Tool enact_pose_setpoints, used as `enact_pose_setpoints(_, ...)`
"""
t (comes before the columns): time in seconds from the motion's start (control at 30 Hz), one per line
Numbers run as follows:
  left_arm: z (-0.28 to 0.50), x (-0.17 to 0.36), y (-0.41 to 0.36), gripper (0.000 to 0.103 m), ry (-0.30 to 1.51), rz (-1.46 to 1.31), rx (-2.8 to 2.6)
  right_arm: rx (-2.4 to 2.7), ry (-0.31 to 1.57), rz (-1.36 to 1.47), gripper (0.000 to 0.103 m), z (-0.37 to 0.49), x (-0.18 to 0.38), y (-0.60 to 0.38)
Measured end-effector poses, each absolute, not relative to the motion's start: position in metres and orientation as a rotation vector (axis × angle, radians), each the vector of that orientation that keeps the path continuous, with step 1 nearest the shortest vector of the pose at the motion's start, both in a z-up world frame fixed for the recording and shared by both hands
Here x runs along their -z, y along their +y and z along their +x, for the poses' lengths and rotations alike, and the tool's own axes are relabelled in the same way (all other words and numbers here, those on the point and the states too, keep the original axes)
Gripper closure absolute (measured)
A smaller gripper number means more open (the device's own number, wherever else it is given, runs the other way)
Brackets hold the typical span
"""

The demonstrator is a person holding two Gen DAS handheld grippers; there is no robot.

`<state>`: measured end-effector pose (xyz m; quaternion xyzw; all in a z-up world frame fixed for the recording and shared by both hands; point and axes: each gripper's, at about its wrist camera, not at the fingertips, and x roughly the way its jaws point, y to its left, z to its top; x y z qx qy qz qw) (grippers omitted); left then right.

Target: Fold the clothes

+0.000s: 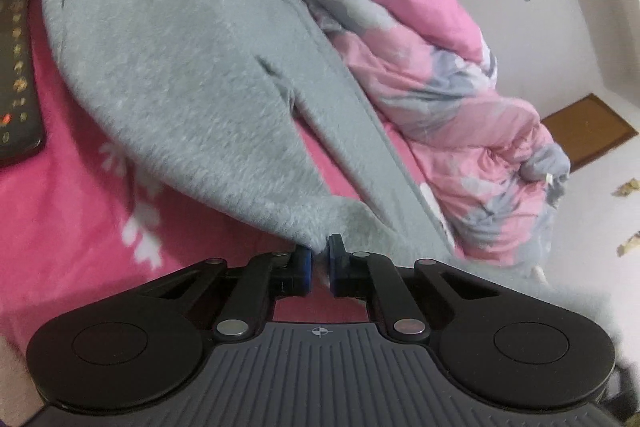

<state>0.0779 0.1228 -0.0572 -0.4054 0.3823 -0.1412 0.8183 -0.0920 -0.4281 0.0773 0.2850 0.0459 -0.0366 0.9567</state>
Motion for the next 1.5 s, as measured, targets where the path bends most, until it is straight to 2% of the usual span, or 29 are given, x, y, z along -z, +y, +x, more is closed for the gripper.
enact_pose_setpoints(0.03, 0.077, 0.06, 0.124, 0.097, 0.829, -0.867, 0.307, 0.122, 0.116, 0.627, 0.081, -0.104, -0.061, -0.434)
enact_pose_setpoints(0.07, 0.076, 0.063, 0.125, 0.097, 0.841, -0.866, 0.309, 0.17, 0.139, 0.676, 0.069, -0.116, -0.045, -0.44)
enact_pose_setpoints(0.1, 0.075, 0.065, 0.126, 0.097, 0.853, -0.862, 0.309, 0.218, 0.162, 0.724, 0.066, -0.127, -0.029, -0.447)
enact_pose_setpoints(0.3, 0.069, 0.069, 0.125, 0.096, 0.889, -0.822, 0.319, 0.504, 0.301, 1.005, 0.065, -0.197, 0.066, -0.483)
enact_pose_setpoints(0.37, 0.068, 0.069, 0.123, 0.095, 0.898, -0.812, 0.325, 0.475, 0.337, 0.994, 0.055, -0.195, 0.063, -0.474)
enact_pose_setpoints(0.47, 0.066, 0.071, 0.119, 0.083, 0.917, -0.807, 0.341, 0.383, 0.404, 0.999, 0.043, -0.179, 0.055, -0.461)
enact_pose_setpoints(0.6, 0.065, 0.073, 0.109, 0.079, 0.931, -0.784, 0.356, 0.298, 0.488, 0.972, 0.038, -0.138, 0.043, -0.437)
enact_pose_setpoints(0.7, 0.065, 0.075, 0.102, 0.078, 0.935, -0.761, 0.351, 0.254, 0.595, 0.97, 0.037, -0.103, 0.042, -0.424)
enact_pose_setpoints(0.77, 0.065, 0.076, 0.098, 0.078, 0.937, -0.746, 0.348, 0.253, 0.673, 0.943, 0.03, -0.08, 0.043, -0.415)
enact_pose_setpoints(0.9, 0.065, 0.079, 0.091, 0.078, 0.933, -0.72, 0.346, 0.295, 0.834, 0.841, 0.023, -0.036, 0.047, -0.395)
enact_pose_setpoints(1.0, 0.064, 0.081, 0.091, 0.078, 0.925, -0.717, 0.348, 0.324, 0.879, 0.71, 0.015, -0.019, 0.05, -0.38)
enact_pose_setpoints(1.07, 0.064, 0.083, 0.092, 0.078, 0.922, -0.724, 0.353, 0.329, 0.892, 0.605, 0.006, -0.011, 0.052, -0.366)
enact_pose_setpoints(1.13, 0.065, 0.084, 0.093, 0.078, 0.922, -0.727, 0.363, 0.34, 0.903, 0.518, 0.003, -0.007, 0.056, -0.352)
enact_pose_setpoints(1.3, 0.066, 0.088, 0.097, 0.078, 0.918, -0.74, 0.392, 0.398, 0.908, 0.316, 0.005, -0.007, 0.061, -0.323)
enact_pose_setpoints(1.4, 0.066, 0.089, 0.099, 0.078, 0.913, -0.753, 0.406, 0.434, 0.896, 0.234, 0.016, -0.01, 0.062, -0.312)
enact_pose_setpoints(1.5, 0.065, 0.09, 0.1, 0.078, 0.909, -0.757, 0.415, 0.458, 0.876, 0.195, 0.037, -0.014, 0.063, -0.307)
